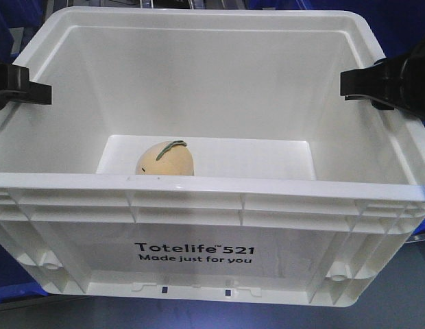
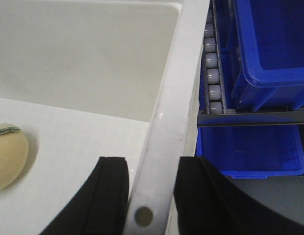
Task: Place moving items into box and shelve
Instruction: 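Keep clamping the crate rims while the base aligns with the roller shelf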
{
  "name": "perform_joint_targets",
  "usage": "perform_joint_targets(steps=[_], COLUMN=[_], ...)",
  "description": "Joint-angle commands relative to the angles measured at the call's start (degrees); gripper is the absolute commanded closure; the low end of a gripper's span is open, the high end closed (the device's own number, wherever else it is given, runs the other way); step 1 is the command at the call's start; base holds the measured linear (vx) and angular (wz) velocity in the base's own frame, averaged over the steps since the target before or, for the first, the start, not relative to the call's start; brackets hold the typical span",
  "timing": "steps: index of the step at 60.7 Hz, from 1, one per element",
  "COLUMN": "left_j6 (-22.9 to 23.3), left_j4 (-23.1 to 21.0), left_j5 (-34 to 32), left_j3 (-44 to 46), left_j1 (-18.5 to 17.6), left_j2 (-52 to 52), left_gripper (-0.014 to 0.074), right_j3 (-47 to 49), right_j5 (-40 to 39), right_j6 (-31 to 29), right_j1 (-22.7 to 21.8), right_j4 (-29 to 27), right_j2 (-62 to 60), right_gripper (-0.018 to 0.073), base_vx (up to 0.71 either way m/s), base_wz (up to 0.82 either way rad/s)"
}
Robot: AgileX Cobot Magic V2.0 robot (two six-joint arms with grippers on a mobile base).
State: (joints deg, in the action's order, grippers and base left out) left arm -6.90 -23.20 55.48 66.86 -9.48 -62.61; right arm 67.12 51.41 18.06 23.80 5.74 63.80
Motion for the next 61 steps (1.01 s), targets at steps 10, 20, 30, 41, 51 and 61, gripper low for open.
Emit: perform_joint_targets(steps=[10, 20, 30, 41, 51, 61], left_j6=[-1.3, -1.3, -1.3, -1.3, -1.3, -1.3], left_j4=[-8.6, -8.6, -8.6, -8.6, -8.6, -8.6], left_j5=[-5.2, -5.2, -5.2, -5.2, -5.2, -5.2], left_j3=[3.1, 3.1, 3.1, 3.1, 3.1, 3.1], left_j1=[-0.9, -0.9, -0.9, -0.9, -0.9, -0.9], left_j2=[2.4, 2.4, 2.4, 2.4, 2.4, 2.4], left_gripper=[0.0603, 0.0603, 0.0603, 0.0603, 0.0603, 0.0603], right_j3=[2.4, 2.4, 2.4, 2.4, 2.4, 2.4], right_j5=[-8.0, -8.0, -8.0, -8.0, -8.0, -8.0], right_j6=[0.8, 0.8, 0.8, 0.8, 0.8, 0.8], right_j1=[0.0, 0.0, 0.0, 0.0, 0.0, 0.0], right_j4=[1.2, 1.2, 1.2, 1.2, 1.2, 1.2], right_j2=[-1.1, -1.1, -1.1, -1.1, -1.1, -1.1], right_gripper=[0.0565, 0.0565, 0.0565, 0.0565, 0.0565, 0.0565], base_vx=[0.06, 0.05, 0.06, 0.07, 0.07, 0.08], base_wz=[0.22, 0.19, 0.13, 0.10, 0.05, 0.00])
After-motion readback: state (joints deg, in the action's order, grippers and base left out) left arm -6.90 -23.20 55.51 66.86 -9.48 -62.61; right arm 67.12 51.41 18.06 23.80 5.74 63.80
